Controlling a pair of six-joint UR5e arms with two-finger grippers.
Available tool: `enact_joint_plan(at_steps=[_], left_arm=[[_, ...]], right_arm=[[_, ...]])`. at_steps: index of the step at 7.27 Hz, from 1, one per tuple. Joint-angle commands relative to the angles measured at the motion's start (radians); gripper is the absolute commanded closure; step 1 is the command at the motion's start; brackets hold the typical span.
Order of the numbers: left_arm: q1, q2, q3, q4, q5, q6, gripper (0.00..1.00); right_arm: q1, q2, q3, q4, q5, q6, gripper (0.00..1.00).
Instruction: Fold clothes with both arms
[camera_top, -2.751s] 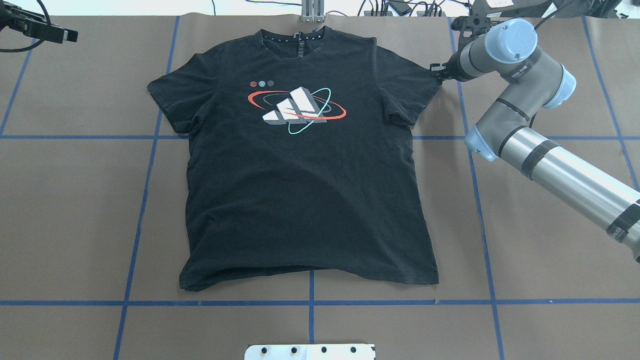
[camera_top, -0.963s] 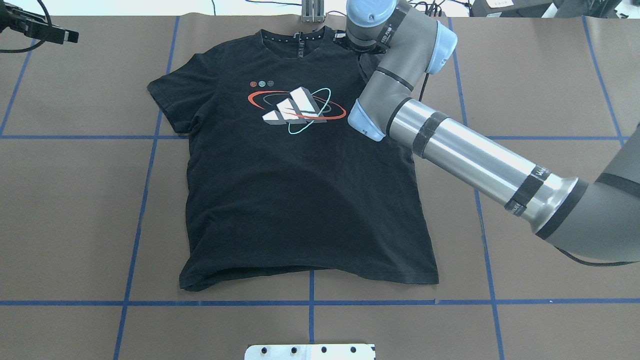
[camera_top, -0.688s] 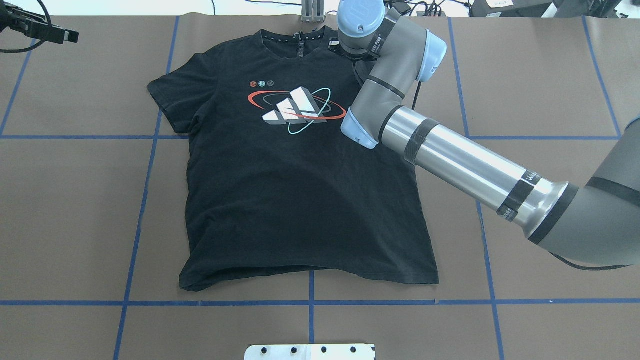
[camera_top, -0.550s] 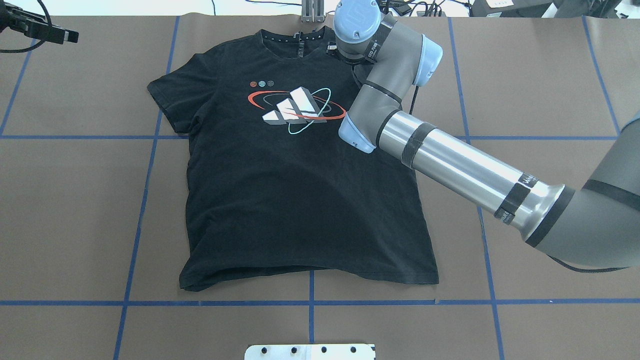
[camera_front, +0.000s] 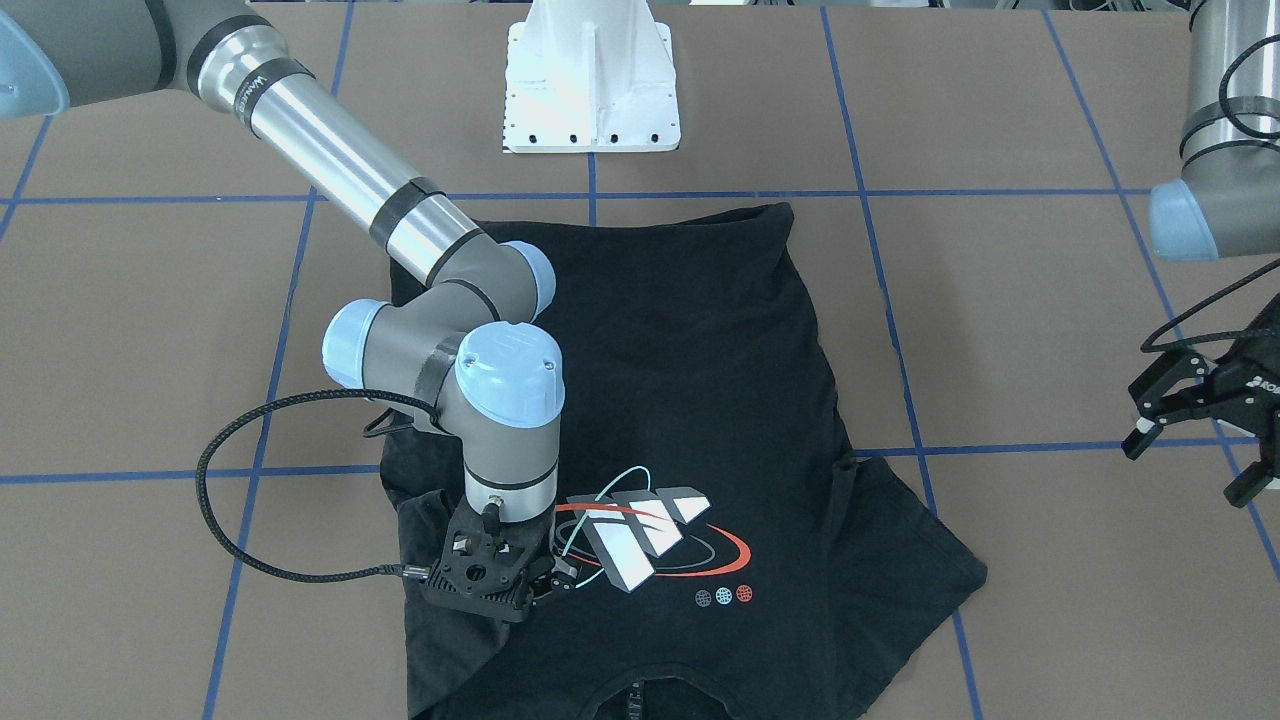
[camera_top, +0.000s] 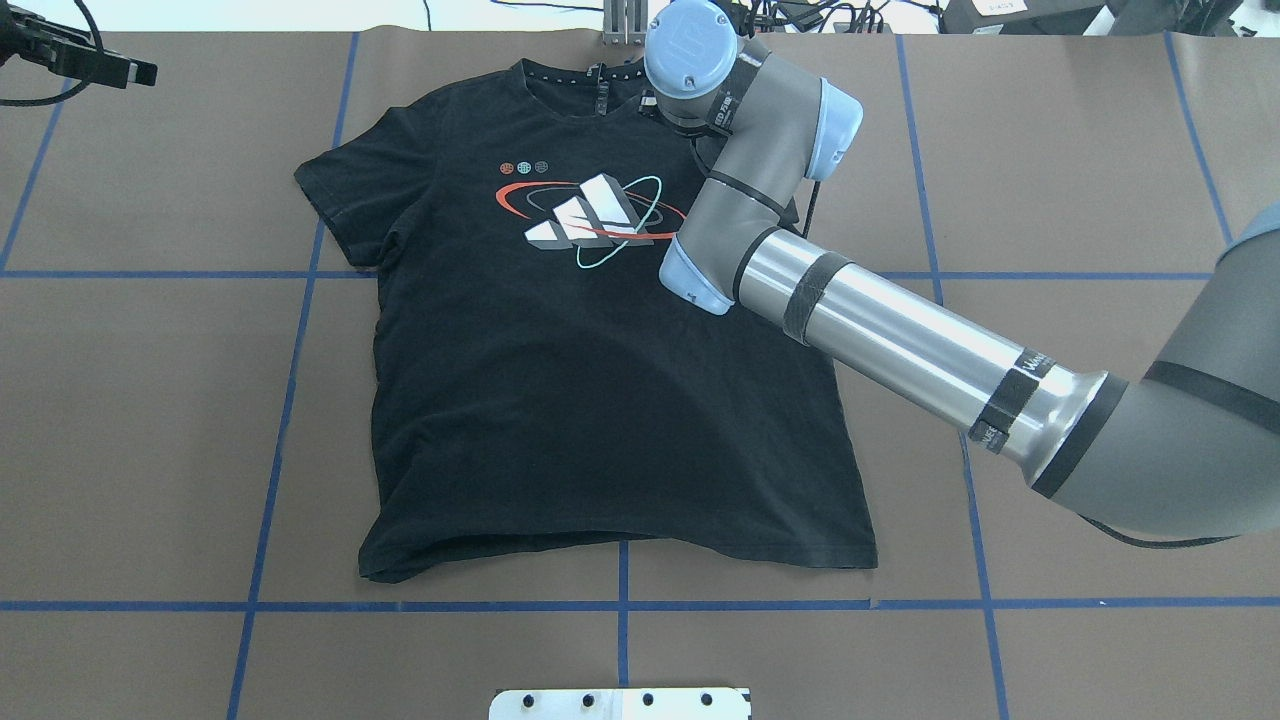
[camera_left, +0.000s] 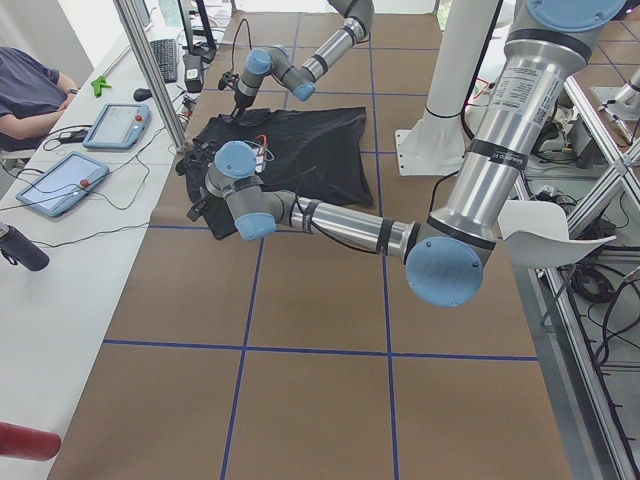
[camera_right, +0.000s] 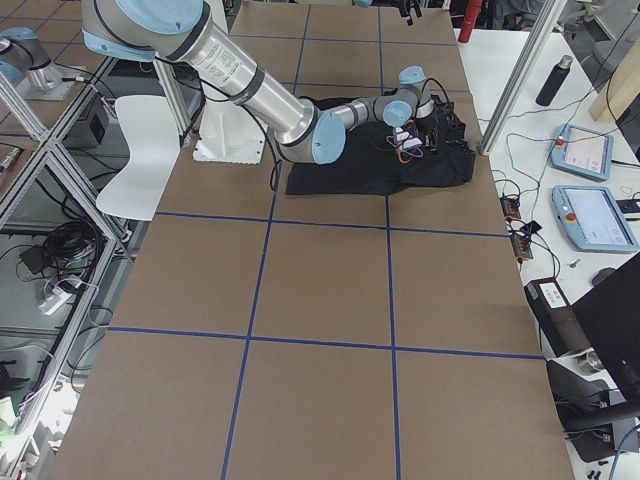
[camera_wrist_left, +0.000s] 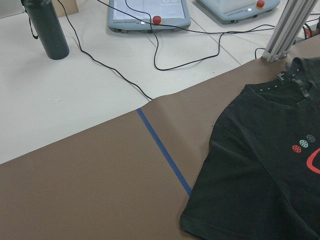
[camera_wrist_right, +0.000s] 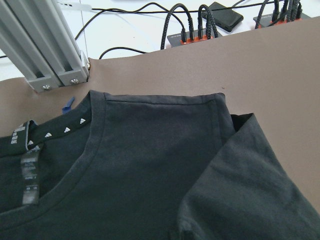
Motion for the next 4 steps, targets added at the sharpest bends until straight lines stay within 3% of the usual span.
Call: enact_joint_plan(at_steps=[1, 2, 4], left_arm=[[0.0, 0.0, 0.0, 0.0, 0.001, 0.0, 0.0], [0.002, 0.0, 0.003, 0.0, 0.001, 0.002, 0.0], [0.011, -0.006, 0.009, 0.0, 0.003, 0.002, 0.0]], right_arm=[[-0.018, 0.003, -0.031, 0.036, -0.056, 0.006, 0.01], [-0.015, 0.005, -0.034, 0.038, -0.049, 0.003, 0.0], [0.04, 0.022, -0.032, 0.021, 0.095, -0.041, 0.0]])
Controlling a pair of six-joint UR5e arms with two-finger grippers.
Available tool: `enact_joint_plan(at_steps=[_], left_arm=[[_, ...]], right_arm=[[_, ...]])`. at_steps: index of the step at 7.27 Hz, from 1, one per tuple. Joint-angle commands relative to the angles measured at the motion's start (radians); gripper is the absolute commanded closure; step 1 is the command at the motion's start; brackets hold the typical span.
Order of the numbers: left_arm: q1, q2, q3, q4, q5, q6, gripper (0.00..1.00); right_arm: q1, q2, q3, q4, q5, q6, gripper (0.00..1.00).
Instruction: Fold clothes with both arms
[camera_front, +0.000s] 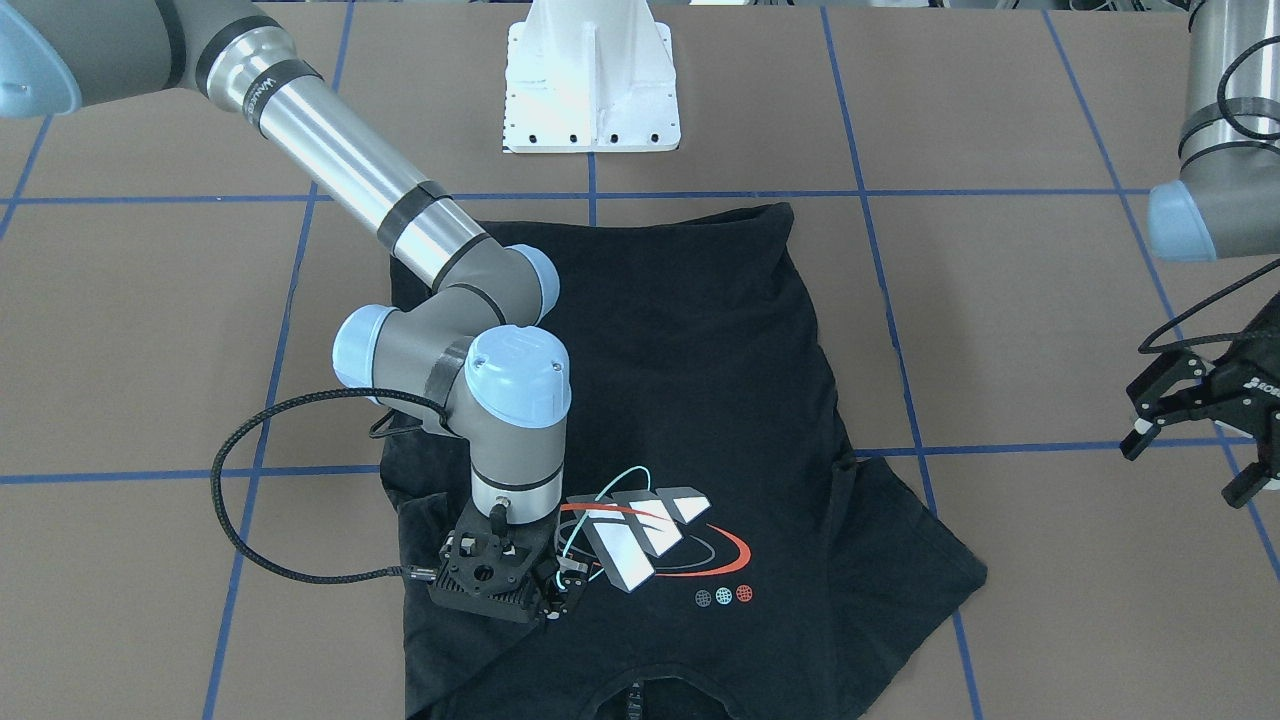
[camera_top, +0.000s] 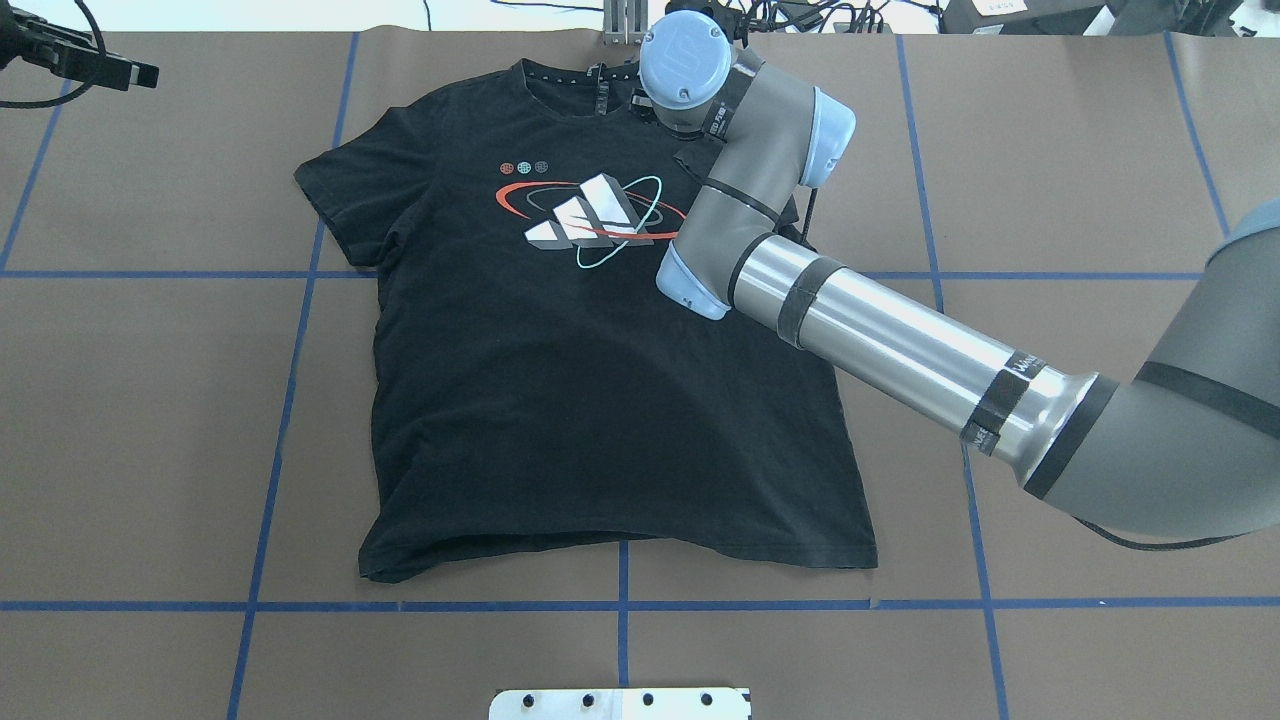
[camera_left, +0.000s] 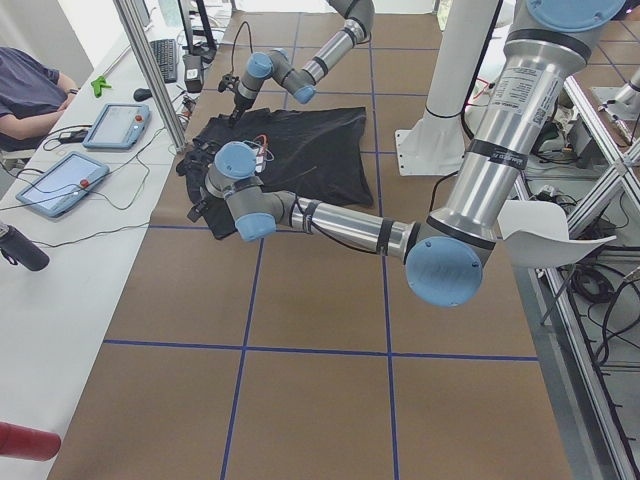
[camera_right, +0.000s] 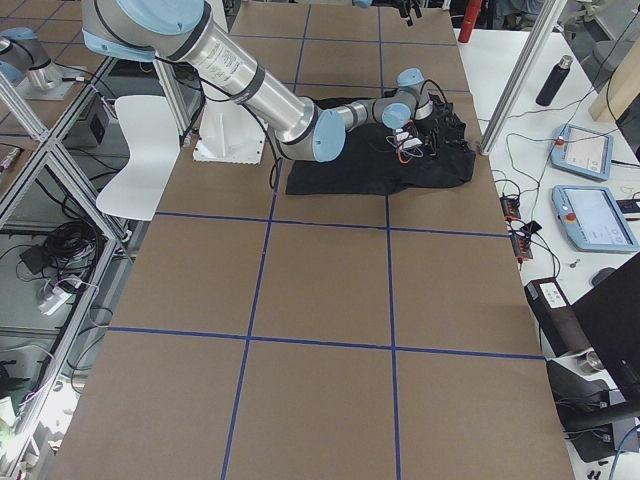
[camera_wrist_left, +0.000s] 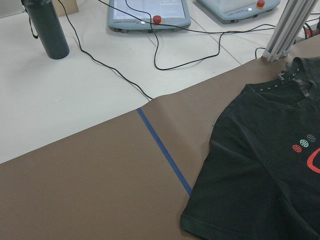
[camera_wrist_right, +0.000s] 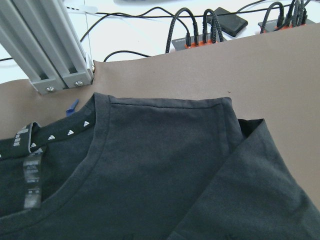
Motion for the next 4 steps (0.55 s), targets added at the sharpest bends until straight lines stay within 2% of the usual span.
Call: enact_joint_plan(at_steps=[1, 3, 4], left_arm=[[0.023, -0.014, 0.018, 0.002, 0.014, -0.002, 0.0], [0.065, -0.047, 0.058, 0.0, 0.126, -0.162, 0.0], [0.107, -0.07, 0.078, 0.0, 0.187, -0.234, 0.0]], right_arm=[[0.069, 0.008, 0.009, -0.036, 0.159, -0.085, 0.0], [0.165, -0.079, 0.116, -0.042, 0.299, -0.214, 0.0], [0.228, -0.182, 0.25, -0.086, 0.376, -0.304, 0.0]])
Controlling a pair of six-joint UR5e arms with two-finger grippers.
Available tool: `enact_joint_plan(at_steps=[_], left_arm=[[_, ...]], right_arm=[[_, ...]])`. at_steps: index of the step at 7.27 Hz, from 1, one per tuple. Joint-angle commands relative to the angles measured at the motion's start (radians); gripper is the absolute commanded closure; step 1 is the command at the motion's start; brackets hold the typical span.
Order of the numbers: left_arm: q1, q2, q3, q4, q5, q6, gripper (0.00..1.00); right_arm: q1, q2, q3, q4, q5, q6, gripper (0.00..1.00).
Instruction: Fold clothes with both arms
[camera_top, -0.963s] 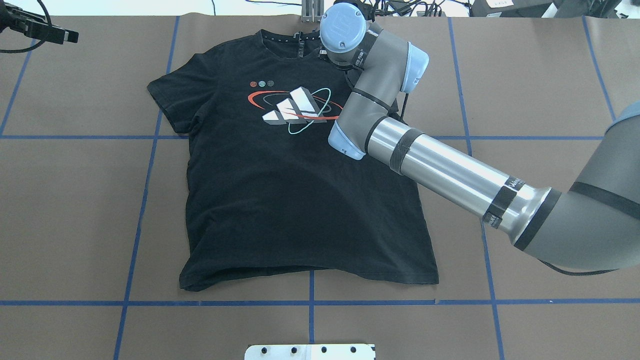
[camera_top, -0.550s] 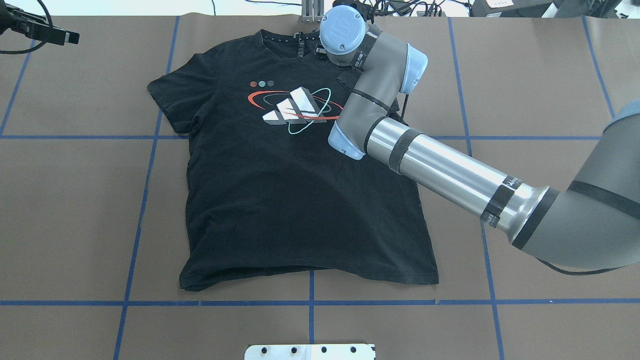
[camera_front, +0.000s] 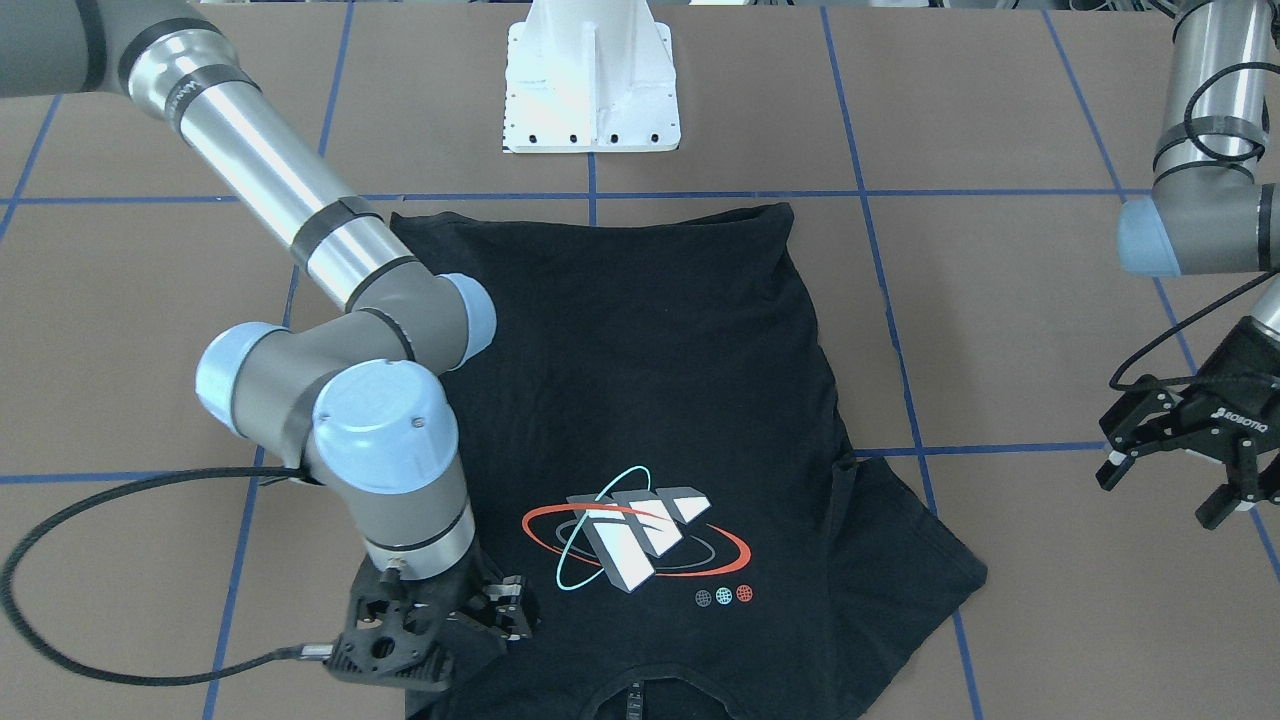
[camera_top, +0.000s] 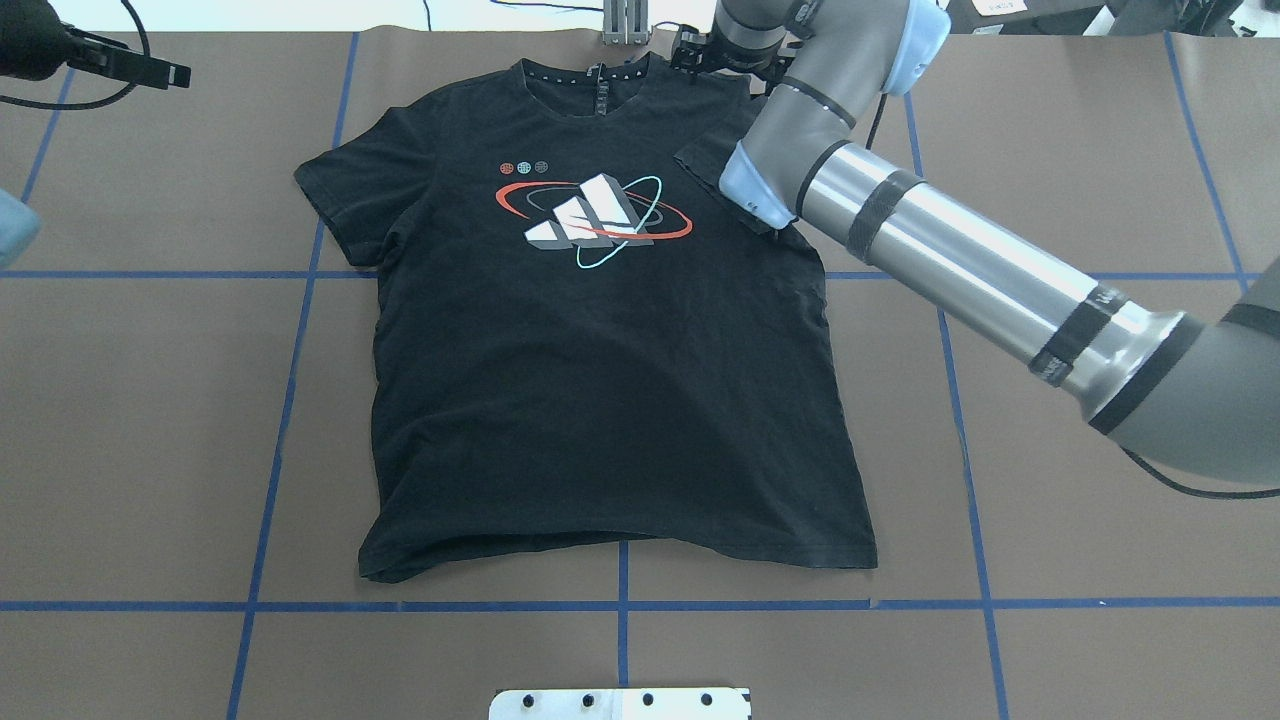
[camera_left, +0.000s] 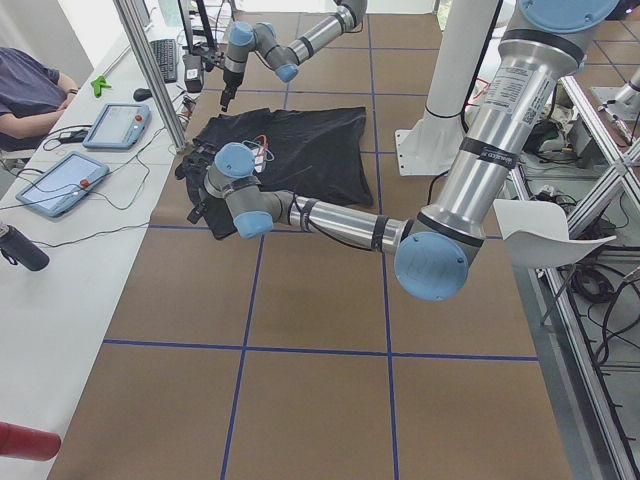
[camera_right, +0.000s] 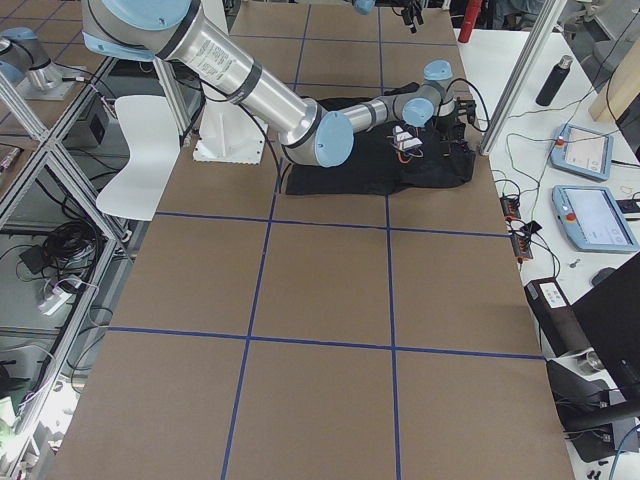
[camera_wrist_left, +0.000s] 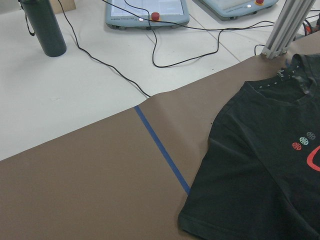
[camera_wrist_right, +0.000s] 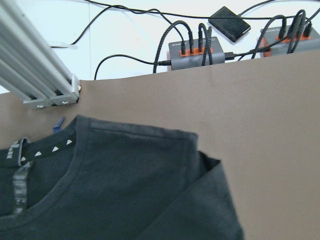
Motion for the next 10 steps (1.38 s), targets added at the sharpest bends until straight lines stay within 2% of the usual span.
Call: enact_joint_plan(at_steps=[1, 2, 3, 4, 5, 6, 7, 9, 10], left_arm=[[0.076, -0.058, 0.075, -0.002, 0.126, -0.118, 0.0], [0.112, -0.072, 0.118, -0.006, 0.176, -0.118, 0.0], [0.158, -0.087, 0.179, -0.056, 0.248, -0.12, 0.0], [0.188, -0.118, 0.261, -0.11, 0.299, -0.12, 0.0], [0.226, -0.143, 0.339, -0.159, 0.359, -0.121, 0.0], [0.241, -0.15, 0.37, -0.169, 0.378, -0.126, 0.0], [0.269, -0.151, 0.379, -0.175, 0.387, -0.187, 0.05], [0.304, -0.154, 0.389, -0.187, 0.428, -0.275, 0.32], [0.308, -0.152, 0.392, -0.187, 0.43, -0.278, 0.37]], right_arm=[[0.111, -0.236, 0.321, -0.129, 0.134, -0.209, 0.0], [0.14, -0.357, 0.497, -0.232, 0.15, -0.32, 0.0], [0.178, -0.454, 0.618, -0.278, 0.185, -0.406, 0.0], [0.206, -0.537, 0.668, -0.268, 0.225, -0.457, 0.0], [0.231, -0.601, 0.7, -0.247, 0.233, -0.516, 0.0], [0.249, -0.626, 0.711, -0.242, 0.268, -0.529, 0.0], [0.249, -0.631, 0.719, -0.242, 0.268, -0.529, 0.0], [0.249, -0.631, 0.719, -0.242, 0.268, -0.529, 0.0], [0.249, -0.631, 0.719, -0.242, 0.267, -0.529, 0.0]])
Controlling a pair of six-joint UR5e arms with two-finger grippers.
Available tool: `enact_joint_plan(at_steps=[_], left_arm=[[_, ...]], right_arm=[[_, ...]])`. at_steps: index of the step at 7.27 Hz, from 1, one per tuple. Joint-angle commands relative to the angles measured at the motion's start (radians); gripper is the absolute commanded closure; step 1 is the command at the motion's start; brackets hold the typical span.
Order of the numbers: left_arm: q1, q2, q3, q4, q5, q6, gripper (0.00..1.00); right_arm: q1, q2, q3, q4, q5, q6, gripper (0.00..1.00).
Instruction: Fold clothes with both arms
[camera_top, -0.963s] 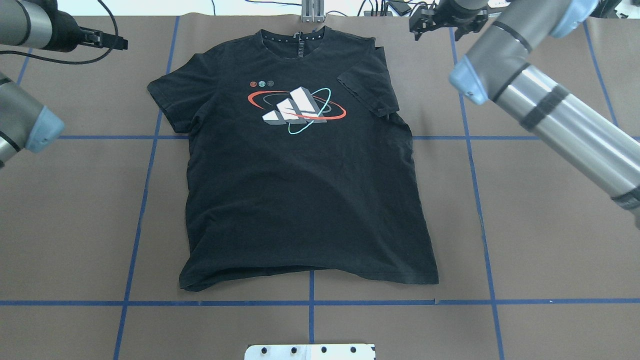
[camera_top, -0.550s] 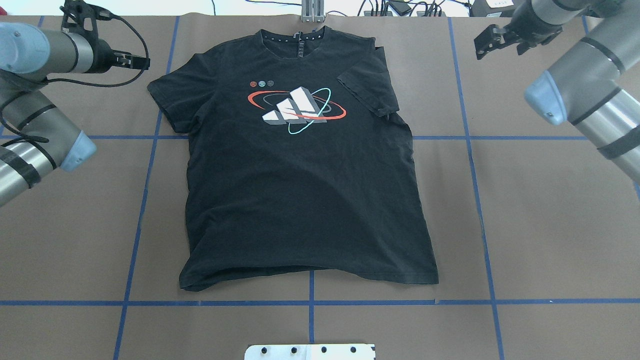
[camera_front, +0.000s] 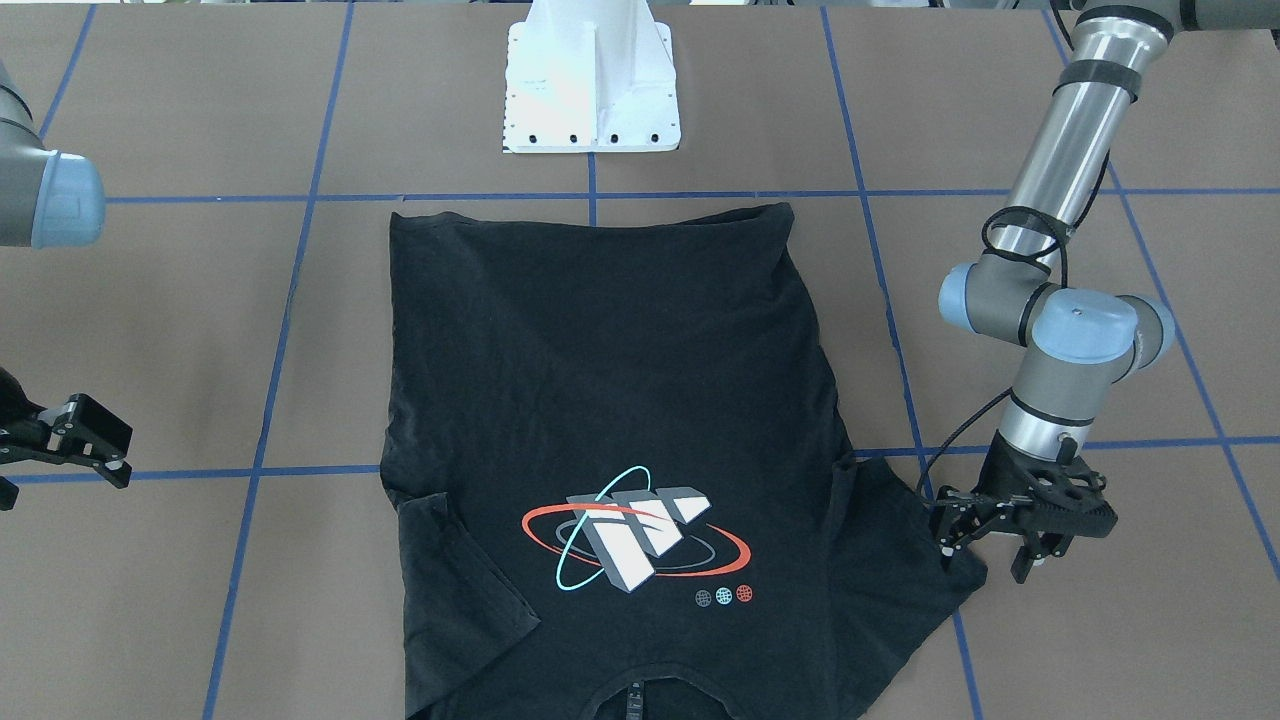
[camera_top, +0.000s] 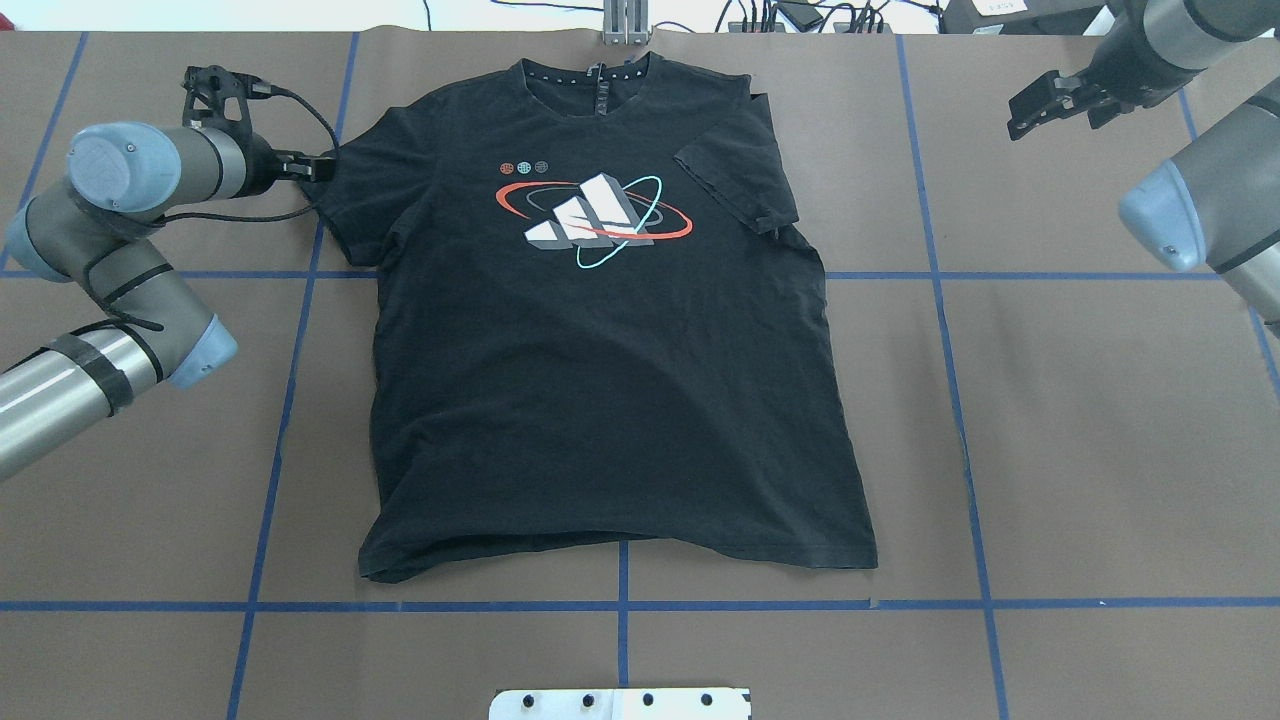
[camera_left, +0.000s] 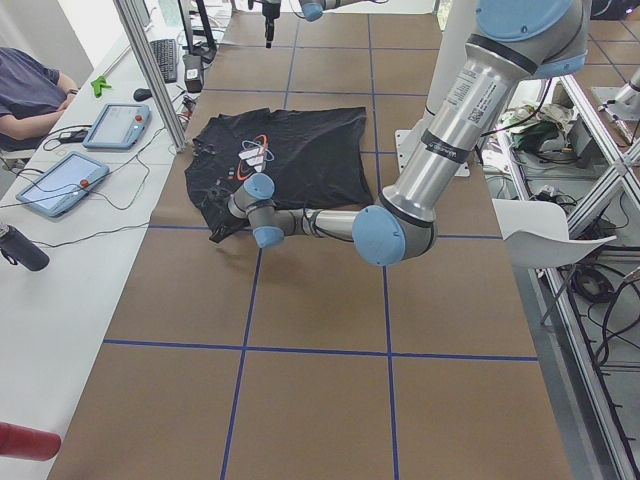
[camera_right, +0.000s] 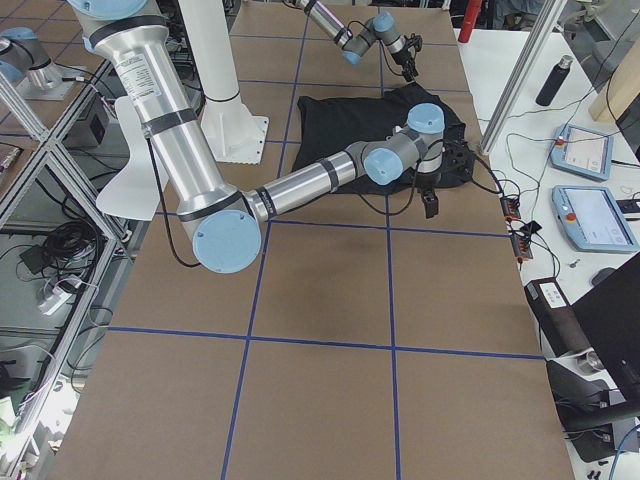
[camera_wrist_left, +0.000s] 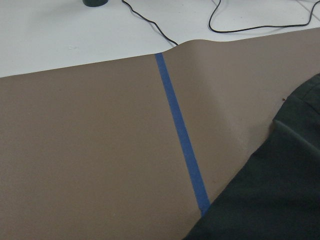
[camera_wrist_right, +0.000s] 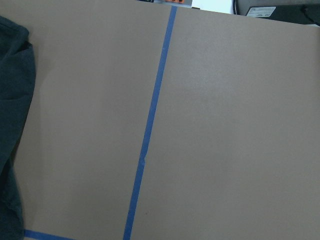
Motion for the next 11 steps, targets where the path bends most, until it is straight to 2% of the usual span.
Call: enact_joint_plan(at_steps=[1, 3, 4, 5, 6, 8, 10, 11], left_arm=[[0.01, -0.001, 0.009, -0.002, 0.007, -0.022, 0.38], [0.009, -0.005, 0.009, -0.002, 0.006, -0.024, 0.51], [0.009, -0.006, 0.009, -0.002, 0.006, -0.024, 0.7], [0.007, -0.008, 0.008, -0.002, 0.004, -0.028, 0.97], [0.007, -0.006, 0.008, -0.002, 0.003, -0.028, 1.0], [0.003, -0.006, -0.011, -0.004, -0.002, -0.019, 1.0], [-0.011, -0.008, -0.09, 0.01, -0.019, -0.016, 1.0], [-0.035, -0.008, -0.104, 0.013, -0.087, -0.016, 1.0]], right_arm=[[0.001, -0.001, -0.001, 0.0, -0.001, -0.001, 0.0], [0.001, 0.001, 0.001, 0.0, -0.001, 0.001, 0.0], [0.001, 0.001, 0.001, 0.0, -0.001, 0.001, 0.0], [0.001, 0.002, 0.001, 0.0, -0.002, 0.001, 0.0], [0.001, 0.001, 0.001, 0.0, -0.002, 0.001, 0.0], [0.001, 0.001, 0.001, 0.0, -0.002, 0.001, 0.0], [0.001, 0.001, 0.001, 0.0, -0.002, 0.004, 0.0], [0.001, 0.001, 0.001, 0.0, -0.002, 0.007, 0.0]])
